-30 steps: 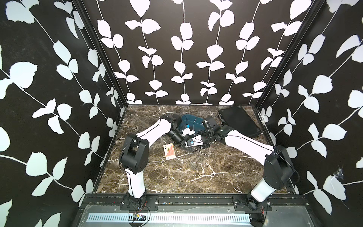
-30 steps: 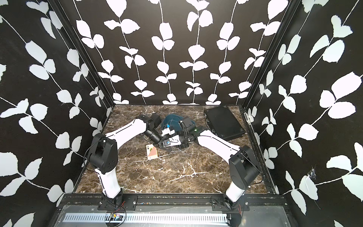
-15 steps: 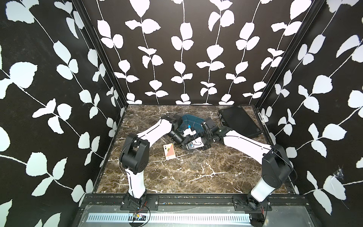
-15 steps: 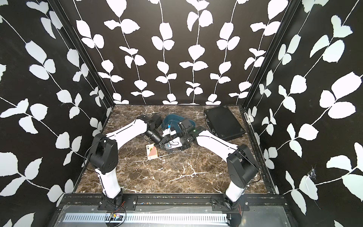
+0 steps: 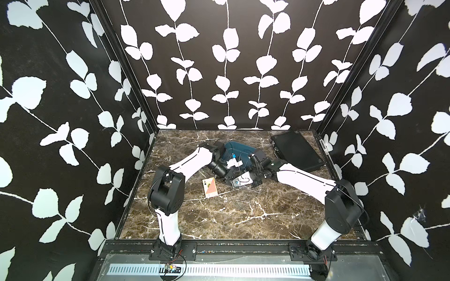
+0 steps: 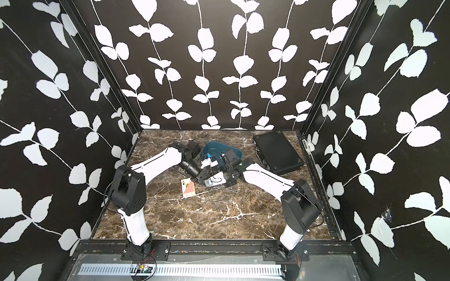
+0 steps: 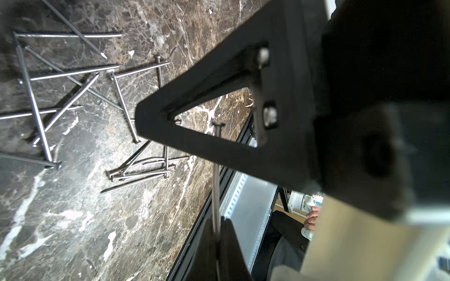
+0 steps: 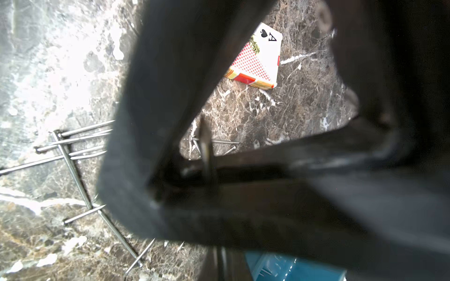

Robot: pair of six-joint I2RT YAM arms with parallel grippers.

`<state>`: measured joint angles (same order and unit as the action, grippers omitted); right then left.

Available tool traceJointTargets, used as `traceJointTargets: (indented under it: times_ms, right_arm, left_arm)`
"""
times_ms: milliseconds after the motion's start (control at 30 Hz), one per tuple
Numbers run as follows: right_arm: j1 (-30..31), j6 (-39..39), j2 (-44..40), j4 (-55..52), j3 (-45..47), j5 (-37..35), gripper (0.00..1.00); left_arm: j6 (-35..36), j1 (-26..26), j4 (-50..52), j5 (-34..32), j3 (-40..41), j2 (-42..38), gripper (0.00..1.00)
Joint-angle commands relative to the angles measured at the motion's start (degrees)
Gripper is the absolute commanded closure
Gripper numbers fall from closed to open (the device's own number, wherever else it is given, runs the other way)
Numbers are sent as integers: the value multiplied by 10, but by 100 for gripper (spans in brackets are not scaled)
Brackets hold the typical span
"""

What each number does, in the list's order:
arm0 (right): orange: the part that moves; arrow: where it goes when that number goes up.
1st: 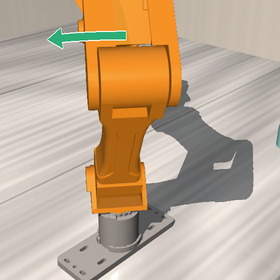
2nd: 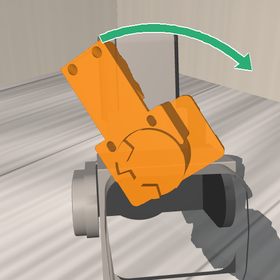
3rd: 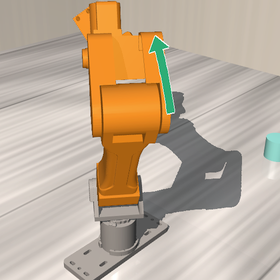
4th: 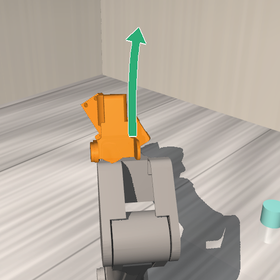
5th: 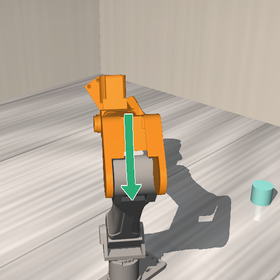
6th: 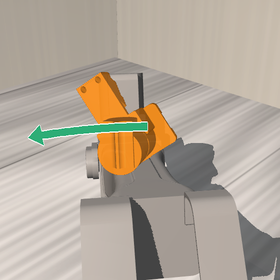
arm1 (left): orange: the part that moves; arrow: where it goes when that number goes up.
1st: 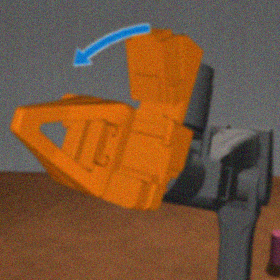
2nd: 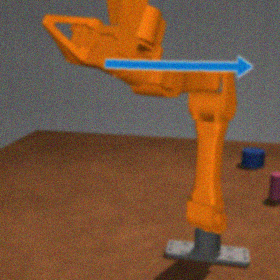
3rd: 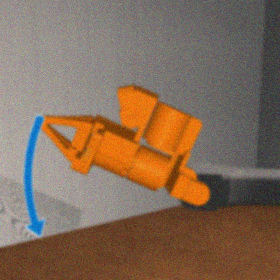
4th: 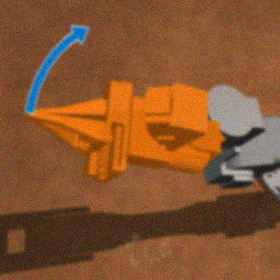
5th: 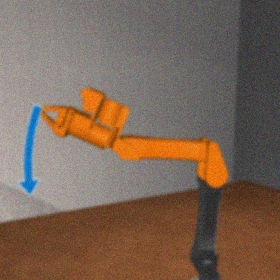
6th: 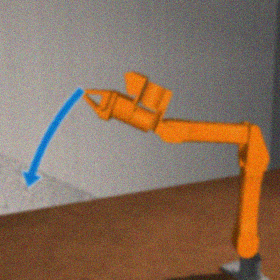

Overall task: Put the nails on the desktop into the storage box
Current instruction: Pick up the nail from the center of the board, then place the nail in the storage box.

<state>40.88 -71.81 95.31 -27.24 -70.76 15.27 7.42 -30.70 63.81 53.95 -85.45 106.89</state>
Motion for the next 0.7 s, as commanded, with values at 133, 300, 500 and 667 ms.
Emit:
traceJointTargets:
  times_ms: [133,300,500,667]
  right_arm:
    - [-1,64,-31,6,35,-13,100]
    - [-30,237,-61,44,67,16,100]
    - [-63,571,-42,106,33,-15,100]
    - [-77,839,20,76,-65,-65,100]
  left_arm:
    - [1,15,19,4,-18,-39,39]
    - [-21,73,-9,-10,-4,-84,2]
    - [-121,165,-151,-56,66,-177,1]
    - [-193,169,-249,-110,125,-223,1]
